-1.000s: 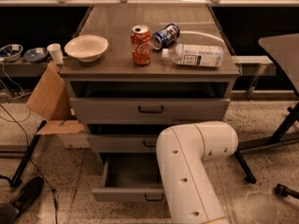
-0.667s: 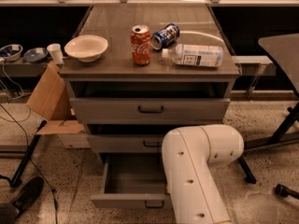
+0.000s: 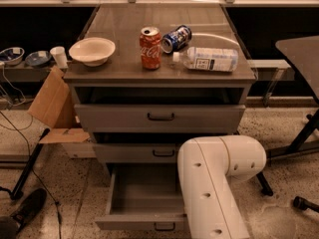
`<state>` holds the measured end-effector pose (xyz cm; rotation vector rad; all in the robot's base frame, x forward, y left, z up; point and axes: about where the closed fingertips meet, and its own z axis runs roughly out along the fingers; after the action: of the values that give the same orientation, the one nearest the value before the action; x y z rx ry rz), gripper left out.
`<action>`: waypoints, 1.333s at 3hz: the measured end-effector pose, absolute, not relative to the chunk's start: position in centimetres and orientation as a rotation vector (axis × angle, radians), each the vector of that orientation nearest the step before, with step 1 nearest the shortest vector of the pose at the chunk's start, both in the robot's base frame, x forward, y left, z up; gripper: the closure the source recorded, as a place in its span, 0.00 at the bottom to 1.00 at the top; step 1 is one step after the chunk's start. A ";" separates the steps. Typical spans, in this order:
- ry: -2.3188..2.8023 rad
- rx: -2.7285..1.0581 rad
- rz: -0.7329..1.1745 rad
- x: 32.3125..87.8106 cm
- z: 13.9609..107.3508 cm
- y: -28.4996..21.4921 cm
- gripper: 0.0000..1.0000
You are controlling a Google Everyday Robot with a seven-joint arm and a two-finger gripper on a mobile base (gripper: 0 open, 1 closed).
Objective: Open bottom drawer
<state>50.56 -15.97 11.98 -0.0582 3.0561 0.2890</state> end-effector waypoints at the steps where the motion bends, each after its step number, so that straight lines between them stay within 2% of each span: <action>1: 3.100 -0.021 0.256 49.1 12.4 -17.2 1.00; 4: 3.142 0.010 0.248 48.6 15.3 -18.5 1.00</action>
Offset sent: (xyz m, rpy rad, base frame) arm -0.0279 -0.0296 0.0132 -0.0414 0.0900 -0.0607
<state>48.56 -18.52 15.30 0.0104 3.1418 0.2483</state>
